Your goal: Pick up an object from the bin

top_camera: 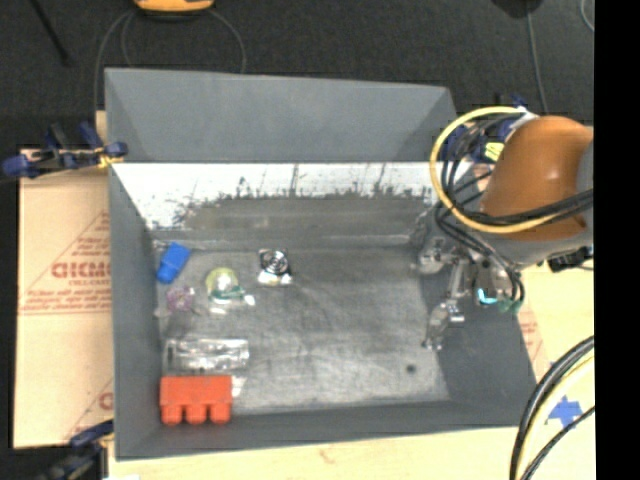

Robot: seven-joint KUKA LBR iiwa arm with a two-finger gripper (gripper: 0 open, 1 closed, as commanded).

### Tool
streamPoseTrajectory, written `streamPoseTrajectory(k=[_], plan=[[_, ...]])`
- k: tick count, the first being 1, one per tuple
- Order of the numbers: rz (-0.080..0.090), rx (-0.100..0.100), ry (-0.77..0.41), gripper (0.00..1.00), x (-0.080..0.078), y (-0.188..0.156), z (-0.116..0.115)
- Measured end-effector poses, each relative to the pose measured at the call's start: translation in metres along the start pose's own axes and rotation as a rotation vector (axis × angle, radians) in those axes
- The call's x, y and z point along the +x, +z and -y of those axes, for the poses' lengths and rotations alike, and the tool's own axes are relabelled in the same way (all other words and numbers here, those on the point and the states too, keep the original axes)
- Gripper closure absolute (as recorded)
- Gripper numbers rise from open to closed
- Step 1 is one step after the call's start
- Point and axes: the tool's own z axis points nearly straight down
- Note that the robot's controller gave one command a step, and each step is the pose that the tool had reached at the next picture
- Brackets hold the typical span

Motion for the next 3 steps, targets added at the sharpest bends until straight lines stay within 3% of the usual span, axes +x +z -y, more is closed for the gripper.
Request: streamPoseTrajectory(k=[1,2,3], plan=[[-0.001,-0.002,-0.111,0.00,0.018,0.091,-0.042],[0.011,-0.001,-0.296,0.00,0.042,0.029,-0.097],[0.012,0.000,-0.312,0.00,-0.040,0.104,-0.134]])
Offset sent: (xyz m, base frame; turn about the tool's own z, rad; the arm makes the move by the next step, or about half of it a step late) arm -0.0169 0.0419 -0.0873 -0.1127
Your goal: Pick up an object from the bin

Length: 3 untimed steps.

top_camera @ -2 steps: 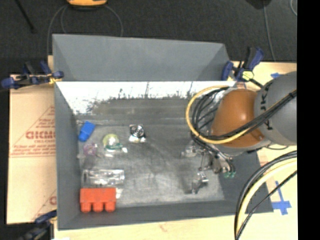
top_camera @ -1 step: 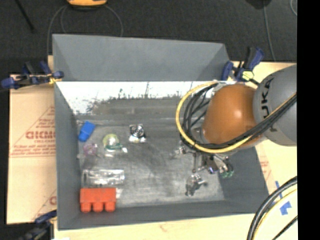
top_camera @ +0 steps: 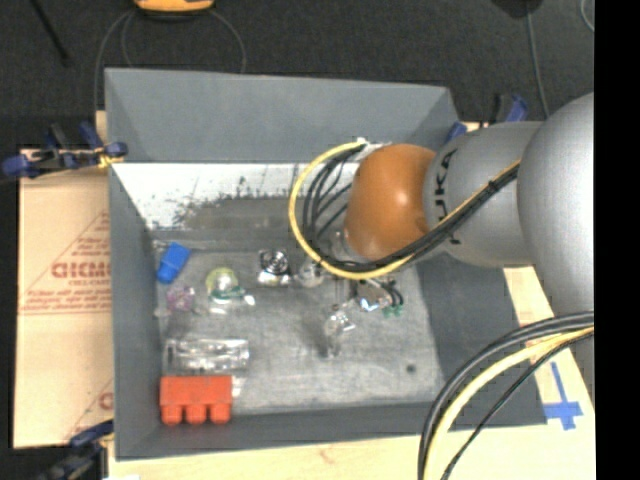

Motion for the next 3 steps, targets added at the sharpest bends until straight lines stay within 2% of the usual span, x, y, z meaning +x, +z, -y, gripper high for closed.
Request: streamPoseTrajectory(k=[1,2,3], plan=[[0.005,-0.003,0.064,0.00,-0.073,-0.010,-0.013],[0.005,0.003,-0.093,0.00,-0.103,-0.003,-0.065],[0.013,0.002,-0.091,1.00,-0.104,-0.005,-0.064]])
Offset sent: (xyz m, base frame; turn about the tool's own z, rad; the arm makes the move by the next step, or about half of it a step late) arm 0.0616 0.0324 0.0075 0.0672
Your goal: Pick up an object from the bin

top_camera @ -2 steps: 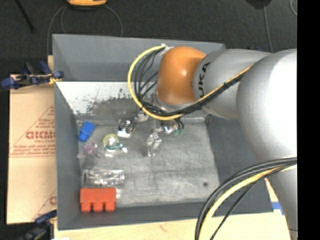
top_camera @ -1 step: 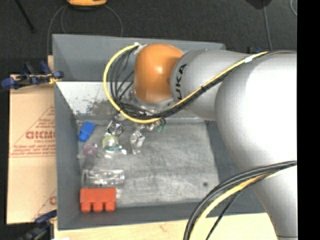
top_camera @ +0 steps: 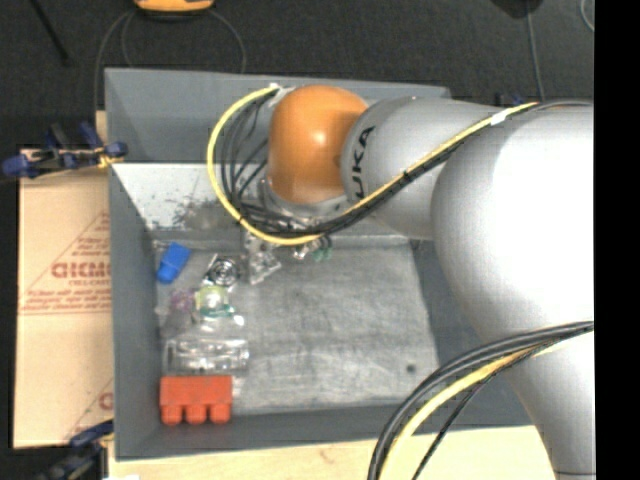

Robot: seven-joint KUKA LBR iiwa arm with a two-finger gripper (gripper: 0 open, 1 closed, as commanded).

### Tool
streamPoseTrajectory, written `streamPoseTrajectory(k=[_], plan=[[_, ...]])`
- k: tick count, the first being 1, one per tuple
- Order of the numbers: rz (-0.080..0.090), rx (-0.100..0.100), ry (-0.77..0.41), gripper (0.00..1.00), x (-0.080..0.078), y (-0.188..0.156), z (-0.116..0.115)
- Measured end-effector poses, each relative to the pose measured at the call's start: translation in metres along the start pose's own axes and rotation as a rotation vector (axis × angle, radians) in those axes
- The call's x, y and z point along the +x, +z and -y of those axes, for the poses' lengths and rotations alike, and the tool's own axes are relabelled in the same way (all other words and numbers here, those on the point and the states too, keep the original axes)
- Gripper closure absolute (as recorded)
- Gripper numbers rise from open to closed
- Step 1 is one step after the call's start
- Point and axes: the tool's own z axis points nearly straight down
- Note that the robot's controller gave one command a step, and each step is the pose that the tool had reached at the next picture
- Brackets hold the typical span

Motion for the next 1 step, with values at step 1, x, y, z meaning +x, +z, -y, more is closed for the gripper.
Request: streamPoseTrajectory(k=[1], plan=[[-0.013,-0.008,-0.096,1.00,0.0325,-0.0417,-0.0875]])
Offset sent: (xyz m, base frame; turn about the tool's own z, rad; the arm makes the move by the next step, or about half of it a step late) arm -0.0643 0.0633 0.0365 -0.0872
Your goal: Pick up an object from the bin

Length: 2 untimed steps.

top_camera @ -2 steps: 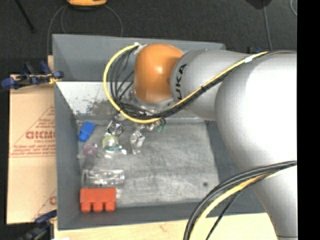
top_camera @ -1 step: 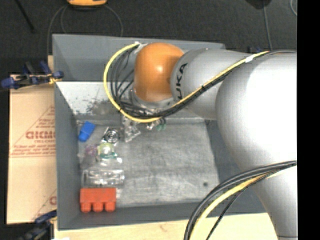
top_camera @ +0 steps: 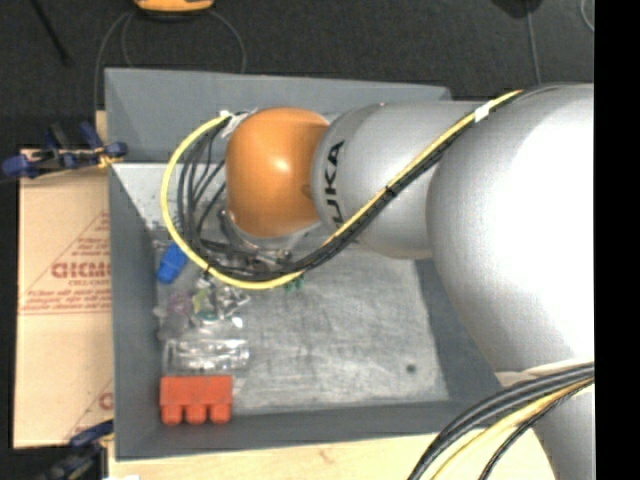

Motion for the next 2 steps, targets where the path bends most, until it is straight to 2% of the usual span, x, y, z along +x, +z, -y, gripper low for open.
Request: streamPoseTrajectory(k=[1,2], plan=[[0.003,0.005,-0.600,1.00,-0.008,-0.122,0.035],[-0.009,-0.004,-0.492,1.00,0.029,-0.027,0.074]])
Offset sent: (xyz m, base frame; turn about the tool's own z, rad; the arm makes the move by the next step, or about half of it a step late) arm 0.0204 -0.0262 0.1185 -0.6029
